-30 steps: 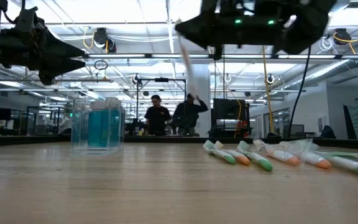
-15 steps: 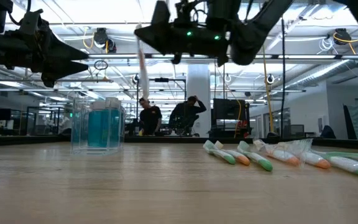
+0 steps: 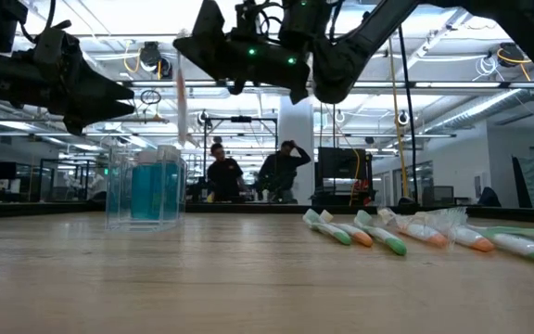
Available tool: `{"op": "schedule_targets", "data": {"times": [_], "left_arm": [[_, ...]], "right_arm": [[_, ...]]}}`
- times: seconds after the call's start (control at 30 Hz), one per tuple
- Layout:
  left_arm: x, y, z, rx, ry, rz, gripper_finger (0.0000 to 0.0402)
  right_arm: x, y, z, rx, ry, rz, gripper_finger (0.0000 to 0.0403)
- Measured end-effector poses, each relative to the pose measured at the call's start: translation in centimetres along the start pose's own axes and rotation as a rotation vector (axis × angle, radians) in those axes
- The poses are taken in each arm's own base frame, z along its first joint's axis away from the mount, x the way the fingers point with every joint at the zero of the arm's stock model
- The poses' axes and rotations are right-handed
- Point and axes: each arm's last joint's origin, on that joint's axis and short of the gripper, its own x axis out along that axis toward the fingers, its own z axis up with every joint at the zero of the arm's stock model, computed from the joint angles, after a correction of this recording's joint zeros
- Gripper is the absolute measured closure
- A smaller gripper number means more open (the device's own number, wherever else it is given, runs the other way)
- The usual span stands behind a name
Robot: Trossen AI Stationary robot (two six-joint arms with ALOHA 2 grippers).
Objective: Pick & Place toothbrushing station
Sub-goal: Put the orange toothbrush in the transparent organizer, then put the green toothbrush in the transparent organizer
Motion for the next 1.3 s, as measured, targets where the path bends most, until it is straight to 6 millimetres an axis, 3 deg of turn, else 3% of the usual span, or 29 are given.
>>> {"op": "schedule_targets", "data": {"times": [0.3,0.63,1.17,1.3], "left_arm": [[0.0,0.0,0.0,-0.001,-0.004,-0.001,0.0201],[0.0,0.0,0.1,0.002,-0.012,-0.002,0.0201],[0.0,0.0,0.1,0.002,-0.011,-0.002,0.0201],[0.0,0.0,0.1,0.002,-0.010,-0.001,0.0201]], "right_arm": [[0.3,-0.5,-3.0,-0.023,0.085,-0.015,0.0353],[0.3,-0.6,-3.3,-0.033,0.113,-0.018,0.0342],[0.2,-0.5,-3.8,-0.057,0.161,-0.011,0.0243],[0.3,-0.3,-2.6,-0.056,0.182,-0.009,0.0224]]}}
